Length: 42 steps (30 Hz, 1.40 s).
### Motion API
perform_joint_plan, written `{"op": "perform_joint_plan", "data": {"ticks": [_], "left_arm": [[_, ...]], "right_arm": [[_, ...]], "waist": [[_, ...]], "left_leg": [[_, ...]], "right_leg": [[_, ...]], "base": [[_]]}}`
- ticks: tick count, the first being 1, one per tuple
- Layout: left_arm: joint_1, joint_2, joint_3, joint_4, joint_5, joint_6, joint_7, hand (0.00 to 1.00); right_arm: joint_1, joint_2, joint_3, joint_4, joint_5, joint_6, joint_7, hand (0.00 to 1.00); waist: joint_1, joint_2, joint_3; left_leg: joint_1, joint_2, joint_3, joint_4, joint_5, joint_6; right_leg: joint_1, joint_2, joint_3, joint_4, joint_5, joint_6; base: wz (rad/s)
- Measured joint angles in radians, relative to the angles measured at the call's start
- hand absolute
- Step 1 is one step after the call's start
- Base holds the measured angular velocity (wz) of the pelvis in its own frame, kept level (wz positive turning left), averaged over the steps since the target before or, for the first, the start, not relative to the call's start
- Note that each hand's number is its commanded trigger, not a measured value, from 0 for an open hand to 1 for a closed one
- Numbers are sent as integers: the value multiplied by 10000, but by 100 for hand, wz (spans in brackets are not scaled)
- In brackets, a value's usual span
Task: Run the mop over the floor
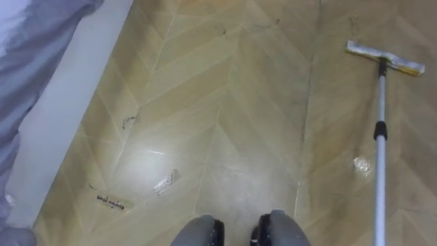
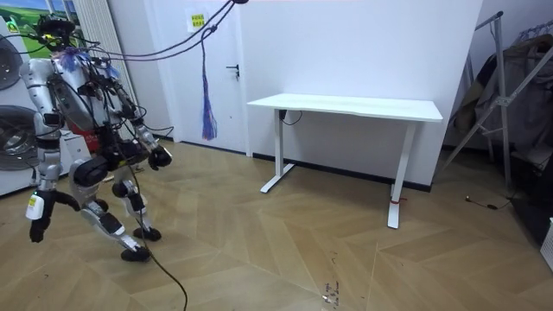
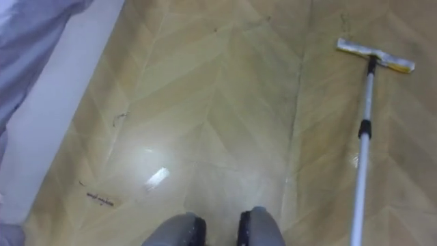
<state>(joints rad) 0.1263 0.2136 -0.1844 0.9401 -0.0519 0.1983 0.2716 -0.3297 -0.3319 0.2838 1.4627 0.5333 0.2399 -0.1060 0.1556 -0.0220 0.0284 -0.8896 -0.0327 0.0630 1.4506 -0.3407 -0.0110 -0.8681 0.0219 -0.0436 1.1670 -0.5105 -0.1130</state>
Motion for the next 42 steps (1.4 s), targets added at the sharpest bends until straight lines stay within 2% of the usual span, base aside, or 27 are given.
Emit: {"op": "perform_joint_plan", "data": {"ticks": [1, 3, 5, 6, 7, 8, 9, 10, 11, 12, 13, 14, 15, 16, 18, 20, 21, 22, 23, 26, 27, 29, 32, 35, 39, 40, 42], "left_arm": [[218, 85, -87, -171, 17, -27, -6, 0], [293, 77, -209, -215, 33, -41, -96, 0], [689, 47, -212, -284, 65, -50, -470, 0], [781, 36, -221, -251, 90, -36, -564, 0], [900, 43, -219, -255, 208, 7, -747, 0], [805, 7, -224, -234, 254, -6, -907, 0], [732, -41, -233, -154, 253, -26, -961, 0], [563, -82, -240, -144, 251, -84, -1066, 0], [448, -107, -236, -229, 275, -223, -1068, 0], [365, -138, -209, -227, 360, -269, -1066, 0], [220, -184, -155, -184, 585, -366, -1054, 0], [107, -183, -140, -177, 702, -480, -1005, 0], [47, -193, -136, -168, 744, -524, -960, 0], [-113, -263, -137, -144, 841, -560, -820, 0], [-227, -395, -163, -45, 856, -577, -608, 0], [-225, -526, -166, 110, 852, -544, -438, 0], [-229, -553, -165, 162, 855, -526, -393, 0], [-229, -613, -194, 244, 839, -515, -344, 0], [-230, -659, -232, 350, 831, -490, -339, 0], [-282, -709, -220, 502, 796, -360, -142, 0], [-292, -710, -220, 504, 770, -348, -119, 0], [-291, -627, -222, 404, 831, -343, -55, 0], [-303, -523, -176, 436, 836, -351, 5, 0], [-182, -385, -176, 515, 839, -278, 6, 0], [-48, -369, 25, 524, 975, -158, -17, 0], [-67, -384, 51, 545, 1090, -148, -73, 0], [-49, -417, 70, 709, 1333, -170, -188, 0]], "right_arm": [[-270, -94, 2, -356, 128, -26, 142, 100], [-516, -269, 5, -491, 599, -146, 377, 100], [-401, -272, 5, -493, 944, -310, 611, 100], [-265, -256, 30, -493, 966, -328, 681, 100], [260, -255, 73, -477, 1123, -427, 794, 100], [777, -322, 95, -356, 1184, -474, 873, 100], [1001, -366, 105, -157, 1178, -513, 893, 100], [1437, -407, 219, 231, 1068, -551, 839, 100], [2016, -429, 418, 324, 901, -553, 698, 100], [2295, -424, 473, 333, 834, -553, 613, 100], [2782, -343, 475, 351, 682, -551, 463, 100], [3029, -188, 471, 359, 487, -552, 296, 100], [3051, -119, 471, 359, 467, -552, 206, 100], [3021, -6, 472, 301, 396, -566, -9, 100], [3008, 217, 446, 170, 49, -651, -310, 100], [2862, 550, 399, 132, -346, -627, -571, 100], [2846, 615, 340, 132, -408, -607, -592, 100], [2716, 684, 170, 118, -542, -501, -637, 100], [2509, 688, 42, 76, -581, -321, -691, 100], [1502, 584, -229, 41, -526, -142, -856, 100], [1294, 534, -289, -11, -492, -96, -871, 100], [386, 396, -436, -225, -229, -176, -824, 100], [-676, 123, -712, -222, 299, -328, -319, 100], [-1026, -18, -732, -145, 568, -244, 100, 100], [-226, -38, -523, -67, 471, -425, 656, 100], [195, -14, -356, 8, 228, -540, 740, 100], [869, 88, -300, 177, -150, -740, 732, 100]], "waist": [[108, -222, -12], [272, -412, 110], [439, -330, 102], [433, -242, 113], [352, -104, 22], [153, -30, -99], [102, 87, -83], [89, 244, -95], [-34, 347, -125], [-128, 434, -132], [-248, 610, -202], [-306, 748, -217], [-355, 808, -199], [-407, 919, -112], [-512, 983, -92], [-700, 933, -78], [-750, 926, -69], [-766, 821, -32], [-713, 776, -20], [-649, 564, 98], [-617, 526, 103], [-370, 251, 138], [-146, 73, 106], [-7, 32, 103], [30, 34, 81], [4, 93, 84], [-89, 271, 17]], "left_leg": [[-365, 16, -17, 186, 224, -62], [-894, 49, -131, -879, 67, 106], [-1041, 99, -331, -3941, 200, -1], [-1005, 152, -357, -4479, 547, 175], [-838, 114, -185, -4716, 746, 437], [-589, -98, -65, -4818, 558, 762], [-441, -225, -26, -4840, 467, 944], [-219, -457, 64, -4827, 278, 1367], [-12, -724, 162, -4821, 83, 1603], [96, -864, 162, -4816, -23, 1684], [270, -987, 128, -4820, -224, 1784], [428, -1018, 30, -4858, -396, 1825], [482, -1066, -99, -4897, -437, 1808], [595, -1173, -416, -4998, -476, 1756], [871, -1233, -734, -5220, -500, 1694], [1221, -1397, -1242, -5323, -629, 1486], [1273, -1418, -1317, -5256, -713, 1439], [1339, -1447, -1375, -5169, -858, 1358], [1376, -1419, -1366, -5102, -936, 1268], [1326, -1307, -1343, -4771, -1086, 1063], [1337, -1305, -1360, -4744, -1132, 1073], [1343, -1212, -1305, -4692, -1212, 1050], [1354, -941, -1295, -4851, -1175, 985], [1900, -606, -1238, -5438, -980, 826], [2665, -496, -1303, -6362, -646, 754], [2935, -452, -1308, -6688, -518, 738], [3392, -297, -1305, -7205, -363, 705]], "right_leg": [[86, 80, 77, 35, -188, -17], [381, 146, 84, -94, -364, -15], [1138, 126, -13, -533, -656, 44], [1399, 104, -72, -666, -754, 72], [1792, -72, -127, -916, -955, 302], [2130, -289, -179, -1138, -1096, 539], [2269, -380, -106, -1148, -1130, 606], [2338, -565, -22, -808, -1058, 780], [2207, -777, 93, -116, -770, 1249], [2139, -845, 155, 222, -542, 1407], [1893, -898, 277, 860, 61, 1544], [1613, -850, 391, 1244, 435, 1576], [1413, -812, 432, 1233, 439, 1553], [916, -714, 427, 1066, 428, 1534], [315, -527, 395, 5, 445, 1494], [188, -328, 346, -2292, 837, 1205], [214, -317, 294, -2369, 1079, 1121], [379, -402, 109, -2415, 1464, 866], [440, -424, 34, -2317, 1475, 679], [495, -494, -243, -2056, 1219, 459], [492, -524, -306, -2001, 1168, 428], [490, -554, -444, -1869, 1082, 304], [603, -525, -819, -2188, 1260, 95], [1323, -340, -1042, -2999, 1536, 56], [2156, -334, -1224, -3931, 1842, -7], [2482, -296, -1262, -4300, 1968, 10], [3067, -161, -1363, -5026, 2210, 13]], "base": [[5], [4], [-5], [11], [49], [63], [62], [39], [34], [32], [6], [-13], [-50], [-63], [-55], [-24], [7], [14], [13], [18], [32], [21], [22], [20], [10], [18], [6]]}}
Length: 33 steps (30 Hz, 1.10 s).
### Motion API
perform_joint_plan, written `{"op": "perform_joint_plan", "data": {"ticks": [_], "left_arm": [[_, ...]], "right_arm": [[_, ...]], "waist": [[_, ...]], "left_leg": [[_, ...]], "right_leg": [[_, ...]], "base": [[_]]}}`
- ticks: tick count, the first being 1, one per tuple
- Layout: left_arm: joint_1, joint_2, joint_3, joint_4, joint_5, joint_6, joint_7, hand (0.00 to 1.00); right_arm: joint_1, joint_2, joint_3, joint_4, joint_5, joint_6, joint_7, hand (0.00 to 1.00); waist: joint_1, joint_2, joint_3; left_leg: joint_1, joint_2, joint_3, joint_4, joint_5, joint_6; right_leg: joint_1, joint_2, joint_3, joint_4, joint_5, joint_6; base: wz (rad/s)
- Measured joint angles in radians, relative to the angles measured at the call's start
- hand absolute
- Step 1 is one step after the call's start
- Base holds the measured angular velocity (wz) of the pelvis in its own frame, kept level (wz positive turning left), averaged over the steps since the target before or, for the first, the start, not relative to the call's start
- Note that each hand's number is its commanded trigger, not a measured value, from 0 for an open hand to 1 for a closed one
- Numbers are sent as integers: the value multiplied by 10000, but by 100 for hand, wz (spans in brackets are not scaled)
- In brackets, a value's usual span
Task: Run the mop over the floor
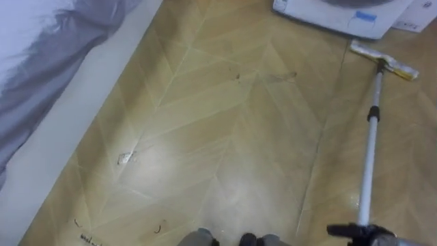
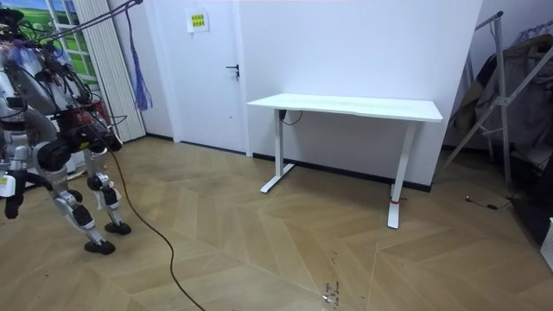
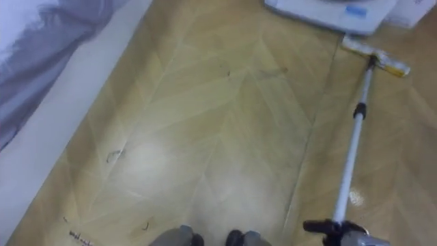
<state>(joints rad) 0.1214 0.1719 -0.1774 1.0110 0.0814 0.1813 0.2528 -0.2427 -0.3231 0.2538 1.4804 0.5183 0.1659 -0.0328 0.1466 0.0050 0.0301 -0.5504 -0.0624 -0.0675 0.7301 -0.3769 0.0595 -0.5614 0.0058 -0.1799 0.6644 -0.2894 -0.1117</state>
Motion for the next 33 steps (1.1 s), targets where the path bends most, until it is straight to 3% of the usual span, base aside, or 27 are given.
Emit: {"op": "perform_joint_plan", "data": {"ticks": [2, 6, 8, 14, 19, 24, 33], "left_arm": [[15, -70, 217, 197, 348, 19, -82, 0], [105, -134, 783, 328, 553, 7, -78, 0], [320, -115, 959, 315, 552, -9, -67, 0], [556, -144, 996, 915, 850, -3, -68, 0], [940, -308, 1780, 898, 898, 166, -325, 0], [940, -327, 2036, 893, 912, 279, -493, 0], [784, -463, 2209, 864, 2168, 409, -913, 0]], "right_arm": [[860, 134, 85, 58, -897, -35, -135, 100], [1939, 367, -12, 237, -2525, -17, -491, 100], [2562, 527, -15, 255, -2889, -19, -495, 100], [3037, 708, -313, 174, -3929, 46, -187, 100], [3154, 1156, -805, -129, -4645, 393, -20, 100], [3220, 1235, -842, -400, -4867, 553, 96, 100], [3054, 1376, -1561, -541, -5015, 745, -117, 100]], "waist": [[-191, 105, -81], [-530, 176, -139], [-813, 52, -199], [-1034, -72, -296], [-1132, -312, -324], [-1149, -466, -265], [-1142, -254, -233]], "left_leg": [[659, 32, 15, -890, 293, 13], [1865, 7, 93, -2103, 663, 38], [2729, -14, 202, -2891, 853, 37], [4674, 156, 740, -4225, 1058, -11], [5800, 243, 884, -4790, 1108, -53], [6281, 305, 905, -4941, 1107, -54], [6649, 306, 936, -4973, 1106, -52]], "right_leg": [[682, 45, 11, -840, 269, 28], [1675, 30, 124, -1700, 429, 85], [2335, 19, 183, -2142, 432, 93], [3817, 264, 654, -3011, 470, 113], [4814, 445, 913, -3497, 486, 89], [5351, 502, 951, -3763, 536, 106], [5849, 502, 951, -4083, 653, 198]], "base": [[0], [-2], [-2], [-23], [-16], [-3], [1]]}}
